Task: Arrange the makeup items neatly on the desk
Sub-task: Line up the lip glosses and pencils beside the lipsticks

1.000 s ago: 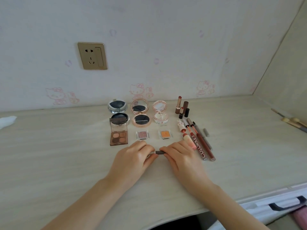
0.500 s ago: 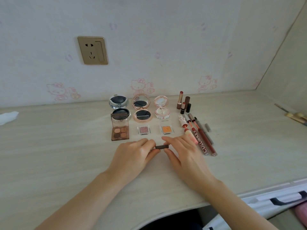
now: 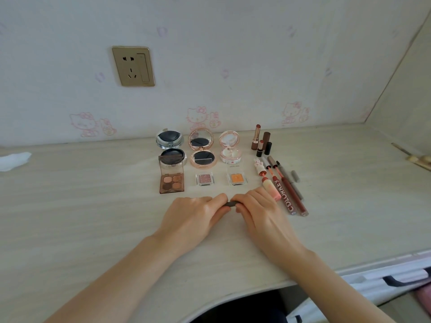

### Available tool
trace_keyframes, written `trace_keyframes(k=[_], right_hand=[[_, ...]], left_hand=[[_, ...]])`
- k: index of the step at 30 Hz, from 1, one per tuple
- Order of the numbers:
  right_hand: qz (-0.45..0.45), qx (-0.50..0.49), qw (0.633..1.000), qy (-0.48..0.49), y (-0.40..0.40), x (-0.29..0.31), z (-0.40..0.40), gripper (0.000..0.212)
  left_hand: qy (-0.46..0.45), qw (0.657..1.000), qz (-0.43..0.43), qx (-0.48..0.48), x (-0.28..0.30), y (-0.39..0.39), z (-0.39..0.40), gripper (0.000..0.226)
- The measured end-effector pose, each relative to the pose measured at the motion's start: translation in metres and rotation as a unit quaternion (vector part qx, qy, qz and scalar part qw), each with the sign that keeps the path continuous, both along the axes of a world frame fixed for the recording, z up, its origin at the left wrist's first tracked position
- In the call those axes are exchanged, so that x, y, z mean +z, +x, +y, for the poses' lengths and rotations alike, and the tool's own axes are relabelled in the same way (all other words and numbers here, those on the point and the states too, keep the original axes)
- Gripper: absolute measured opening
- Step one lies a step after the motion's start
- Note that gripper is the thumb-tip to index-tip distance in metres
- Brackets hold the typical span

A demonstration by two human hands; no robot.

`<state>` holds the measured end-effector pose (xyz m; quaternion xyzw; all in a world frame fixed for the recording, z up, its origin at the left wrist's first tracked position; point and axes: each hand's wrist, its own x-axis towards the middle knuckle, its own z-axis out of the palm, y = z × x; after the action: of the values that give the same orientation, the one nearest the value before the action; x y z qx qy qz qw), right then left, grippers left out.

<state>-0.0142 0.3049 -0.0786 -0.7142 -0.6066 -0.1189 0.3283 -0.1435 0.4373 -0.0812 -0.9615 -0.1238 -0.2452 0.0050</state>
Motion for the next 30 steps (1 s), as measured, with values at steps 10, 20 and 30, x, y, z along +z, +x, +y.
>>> trace_keyframes(k=[10,20,30], right_hand=[[0.031,0.021,0.999,-0.013,-0.002,0.000,0.000,0.012],[0.045,0.002,0.999,-0.023,0.000,-0.001,0.001,0.022],[-0.004,0.030,1.000,-0.008,0.004,-0.006,0.002,0.015]], left_hand=[[-0.040,0.998,0.049,0.016,-0.004,0.000,0.001,0.051],[-0.021,0.999,0.031,-0.020,0.003,-0.003,0.001,0.025],[-0.002,0.997,0.074,0.006,-0.008,0.000,0.004,0.041]])
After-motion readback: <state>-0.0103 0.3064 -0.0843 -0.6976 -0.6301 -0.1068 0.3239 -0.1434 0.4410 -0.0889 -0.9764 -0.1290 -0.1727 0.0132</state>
